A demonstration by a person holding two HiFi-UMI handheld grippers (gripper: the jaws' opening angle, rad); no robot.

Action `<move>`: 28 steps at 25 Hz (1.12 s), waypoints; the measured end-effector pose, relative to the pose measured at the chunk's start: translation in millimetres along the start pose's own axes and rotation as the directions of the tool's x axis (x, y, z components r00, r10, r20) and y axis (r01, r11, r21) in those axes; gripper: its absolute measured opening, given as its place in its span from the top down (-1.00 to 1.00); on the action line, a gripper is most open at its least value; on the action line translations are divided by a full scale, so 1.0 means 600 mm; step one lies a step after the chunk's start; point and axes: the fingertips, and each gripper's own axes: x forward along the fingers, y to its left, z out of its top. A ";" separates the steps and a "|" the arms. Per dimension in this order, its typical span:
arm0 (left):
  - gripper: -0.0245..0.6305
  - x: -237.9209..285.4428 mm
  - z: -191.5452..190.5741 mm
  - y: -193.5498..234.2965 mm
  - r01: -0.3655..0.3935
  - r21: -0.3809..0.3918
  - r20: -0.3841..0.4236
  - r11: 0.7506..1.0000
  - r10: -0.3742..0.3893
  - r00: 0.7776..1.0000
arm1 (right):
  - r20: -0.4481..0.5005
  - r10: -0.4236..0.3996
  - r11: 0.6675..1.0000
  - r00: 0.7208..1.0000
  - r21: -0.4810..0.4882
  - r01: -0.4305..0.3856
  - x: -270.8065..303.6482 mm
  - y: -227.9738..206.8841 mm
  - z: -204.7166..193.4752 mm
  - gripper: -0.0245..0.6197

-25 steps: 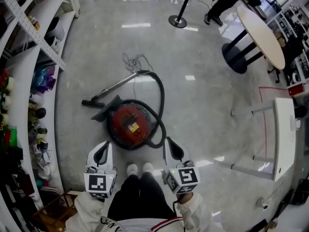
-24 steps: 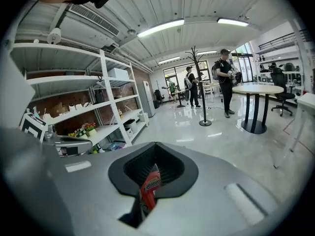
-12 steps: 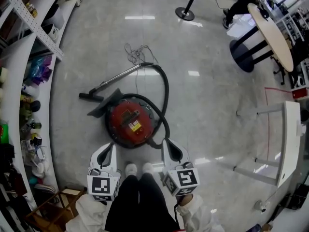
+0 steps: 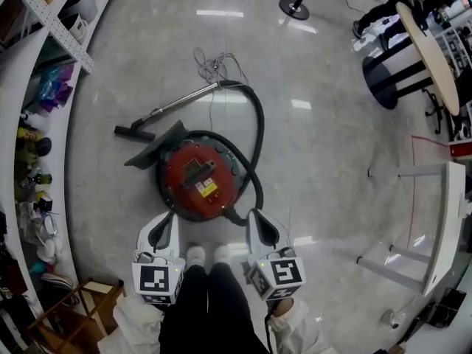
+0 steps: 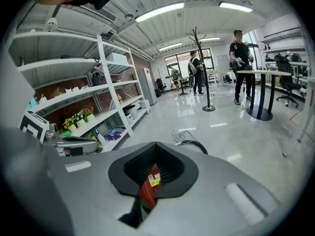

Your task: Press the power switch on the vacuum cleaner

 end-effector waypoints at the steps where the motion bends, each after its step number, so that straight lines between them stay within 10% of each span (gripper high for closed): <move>1: 0.93 0.005 -0.009 0.000 -0.001 -0.005 -0.004 1.000 0.001 1.000 | -0.006 0.000 1.000 1.000 0.003 0.000 0.006 -0.002 -0.008 0.92; 28: 0.93 0.078 -0.110 0.007 -0.014 -0.061 -0.070 0.998 0.010 0.998 | -0.190 0.027 0.999 0.982 -0.032 -0.034 0.147 -0.020 -0.179 0.92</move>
